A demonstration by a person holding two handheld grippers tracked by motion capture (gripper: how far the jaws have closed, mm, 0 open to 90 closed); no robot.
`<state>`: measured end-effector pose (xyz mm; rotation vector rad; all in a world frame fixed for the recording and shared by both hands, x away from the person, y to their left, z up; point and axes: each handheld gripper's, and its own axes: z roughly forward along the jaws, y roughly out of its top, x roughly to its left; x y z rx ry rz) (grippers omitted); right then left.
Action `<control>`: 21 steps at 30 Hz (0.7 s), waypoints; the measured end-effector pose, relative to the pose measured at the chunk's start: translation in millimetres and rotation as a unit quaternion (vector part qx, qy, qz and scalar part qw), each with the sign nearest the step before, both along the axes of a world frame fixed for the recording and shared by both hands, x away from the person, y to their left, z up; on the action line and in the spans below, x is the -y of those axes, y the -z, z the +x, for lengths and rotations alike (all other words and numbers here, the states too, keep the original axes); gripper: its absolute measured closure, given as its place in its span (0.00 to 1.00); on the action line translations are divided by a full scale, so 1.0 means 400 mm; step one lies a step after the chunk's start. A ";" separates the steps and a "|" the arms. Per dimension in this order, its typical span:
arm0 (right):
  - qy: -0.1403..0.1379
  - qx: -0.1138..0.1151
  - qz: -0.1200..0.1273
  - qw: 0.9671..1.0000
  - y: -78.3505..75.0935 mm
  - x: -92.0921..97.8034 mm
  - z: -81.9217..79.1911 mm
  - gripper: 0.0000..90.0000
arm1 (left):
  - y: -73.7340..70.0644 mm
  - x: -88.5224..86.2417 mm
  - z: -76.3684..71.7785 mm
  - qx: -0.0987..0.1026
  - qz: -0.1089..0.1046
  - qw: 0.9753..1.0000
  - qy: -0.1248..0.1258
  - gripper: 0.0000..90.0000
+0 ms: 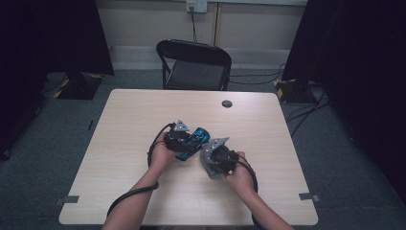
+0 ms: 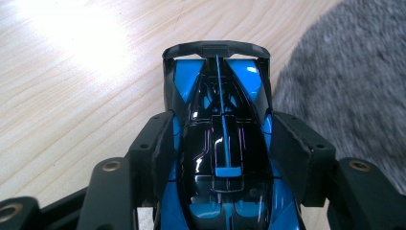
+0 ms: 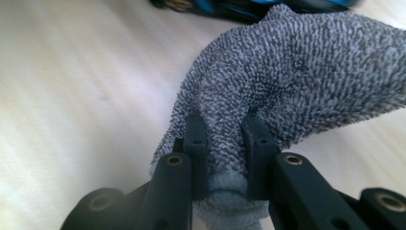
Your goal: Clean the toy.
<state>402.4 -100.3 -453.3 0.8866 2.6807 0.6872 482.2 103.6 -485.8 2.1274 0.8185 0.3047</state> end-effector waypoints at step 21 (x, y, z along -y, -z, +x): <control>-0.083 -0.060 0.094 0.990 0.010 -0.048 -0.048 0.84 | 0.000 0.003 0.009 0.001 0.004 1.000 0.004 0.46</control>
